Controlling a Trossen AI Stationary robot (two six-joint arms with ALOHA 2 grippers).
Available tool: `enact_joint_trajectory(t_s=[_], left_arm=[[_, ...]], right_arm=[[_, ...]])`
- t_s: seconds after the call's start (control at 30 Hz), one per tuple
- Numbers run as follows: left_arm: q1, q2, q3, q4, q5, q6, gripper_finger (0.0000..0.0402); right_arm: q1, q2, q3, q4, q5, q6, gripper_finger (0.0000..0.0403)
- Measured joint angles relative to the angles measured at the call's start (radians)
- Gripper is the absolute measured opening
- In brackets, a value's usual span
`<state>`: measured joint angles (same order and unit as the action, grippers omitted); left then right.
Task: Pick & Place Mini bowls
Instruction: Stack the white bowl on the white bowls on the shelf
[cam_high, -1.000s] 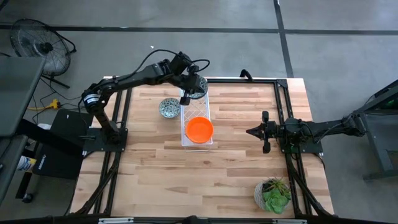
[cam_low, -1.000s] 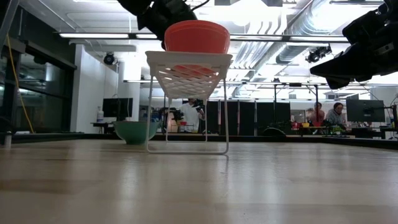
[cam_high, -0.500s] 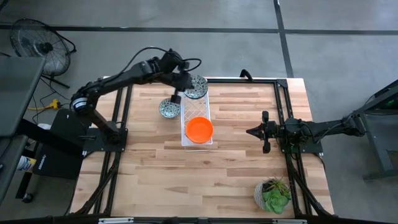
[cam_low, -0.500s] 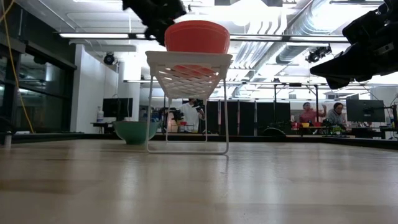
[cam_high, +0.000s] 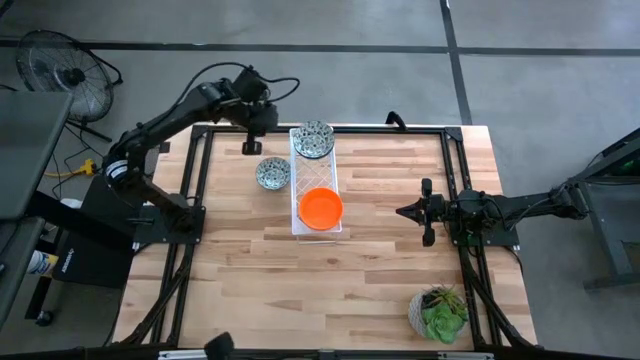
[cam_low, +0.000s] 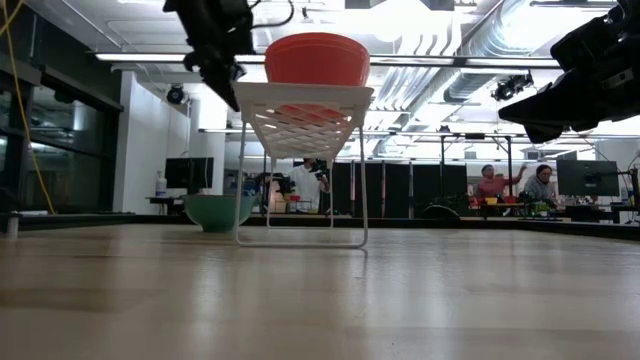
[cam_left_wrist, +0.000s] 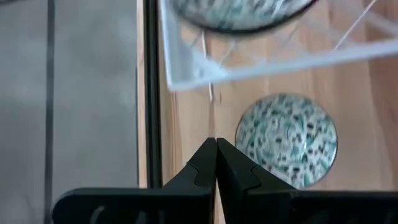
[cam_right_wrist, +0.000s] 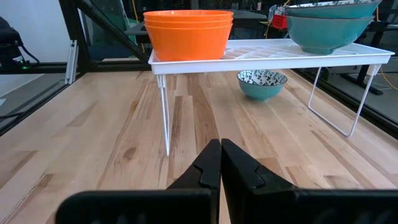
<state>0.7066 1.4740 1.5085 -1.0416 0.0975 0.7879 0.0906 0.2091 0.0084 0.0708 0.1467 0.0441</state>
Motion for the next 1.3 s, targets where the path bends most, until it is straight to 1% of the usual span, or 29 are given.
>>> enact_joint_trajectory(t_s=[0.17, 0.43, 0.7, 0.8, 1.0, 1.13, 1.3], left_arm=[[0.06, -0.001, -0.056, -0.044, 0.0, 0.014, 0.0], [0.134, 0.0, -0.239, -0.027, 0.045, 0.105, 0.0], [0.137, 0.0, -0.34, -0.046, 0.077, 0.305, 0.0], [0.137, 0.0, -0.373, -0.049, 0.094, 0.332, 0.0], [0.138, -0.012, -0.445, 0.017, 0.126, 0.25, 0.0], [0.14, -0.045, -0.477, 0.098, 0.113, 0.113, 0.0], [0.137, -0.046, -0.481, 0.175, 0.108, -0.044, 0.0]], right_arm=[[0.0, 0.0, 0.0, 0.0, 0.0, 0.0, 0.0], [0.0, 0.0, 0.0, 0.0, 0.0, 0.0, 0.0], [0.0, 0.0, 0.0, 0.0, 0.0, 0.0, 0.0], [0.0, 0.0, 0.0, 0.0, 0.0, 0.0, 0.0], [0.0, 0.0, 0.0, 0.0, 0.0, 0.0, 0.0], [0.0, 0.0, 0.0, 0.0, 0.0, 0.0, 0.0], [0.0, 0.0, 0.0, 0.0, 0.0, 0.0, 0.0]])
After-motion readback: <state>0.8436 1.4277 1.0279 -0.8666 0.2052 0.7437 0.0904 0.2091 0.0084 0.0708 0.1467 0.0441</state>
